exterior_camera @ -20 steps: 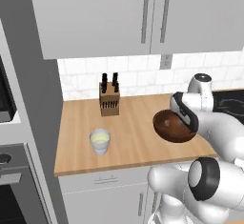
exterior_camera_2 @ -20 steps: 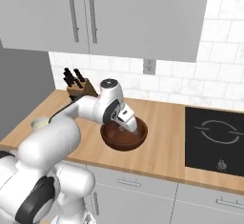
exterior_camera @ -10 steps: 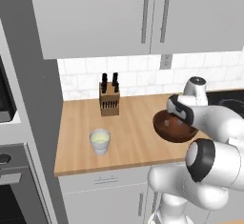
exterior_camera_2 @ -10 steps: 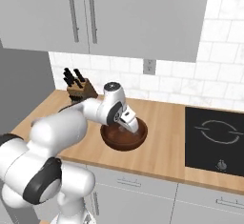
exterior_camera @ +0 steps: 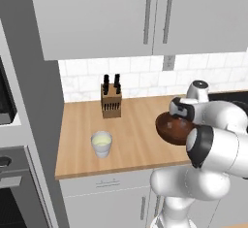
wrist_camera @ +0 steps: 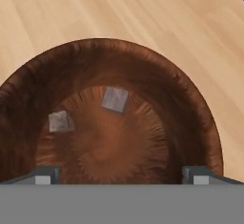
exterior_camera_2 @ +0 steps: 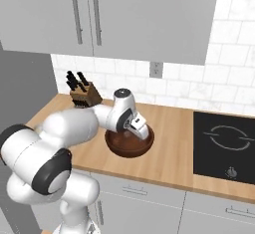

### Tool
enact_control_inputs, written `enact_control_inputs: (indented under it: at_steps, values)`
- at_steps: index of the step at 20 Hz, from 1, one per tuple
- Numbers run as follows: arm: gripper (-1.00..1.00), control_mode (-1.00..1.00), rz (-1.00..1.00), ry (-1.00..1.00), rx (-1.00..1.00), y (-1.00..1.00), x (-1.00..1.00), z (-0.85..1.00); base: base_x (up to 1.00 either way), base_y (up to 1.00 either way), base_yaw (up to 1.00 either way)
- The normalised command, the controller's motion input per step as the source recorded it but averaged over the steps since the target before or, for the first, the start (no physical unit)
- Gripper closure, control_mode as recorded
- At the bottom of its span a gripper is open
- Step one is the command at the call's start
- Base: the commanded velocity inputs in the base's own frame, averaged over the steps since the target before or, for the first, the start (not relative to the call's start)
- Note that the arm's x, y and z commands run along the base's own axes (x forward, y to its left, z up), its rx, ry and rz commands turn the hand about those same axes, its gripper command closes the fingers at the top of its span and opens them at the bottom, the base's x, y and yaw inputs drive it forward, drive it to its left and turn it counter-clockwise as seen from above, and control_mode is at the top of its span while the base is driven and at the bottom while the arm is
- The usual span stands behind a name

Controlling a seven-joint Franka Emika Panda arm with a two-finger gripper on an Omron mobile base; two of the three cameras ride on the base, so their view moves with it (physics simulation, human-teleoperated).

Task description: Grab a lemon wedge from the fridge and one ice cube from the ice bowl, and put them in the glass of lemonade.

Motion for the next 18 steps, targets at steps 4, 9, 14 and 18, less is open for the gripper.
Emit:
enact_control_inputs:
  at_steps: [4,9,14,18]
  values:
    - [-1.00,-1.00,0.00,0.00,0.00,-0.03,0.21,-0.29,0.00,0.00,0.00]
    - [-1.00,-1.00,0.00,0.00,0.00,-0.04,0.22,-0.24,0.00,0.00,0.00]
    - [-1.00,-1.00,0.00,0.00,0.00,-0.11,0.25,-0.17,0.00,0.00,0.00]
    - [-1.00,-1.00,0.00,0.00,0.00,-0.11,0.22,-0.10,0.00,0.00,0.00]
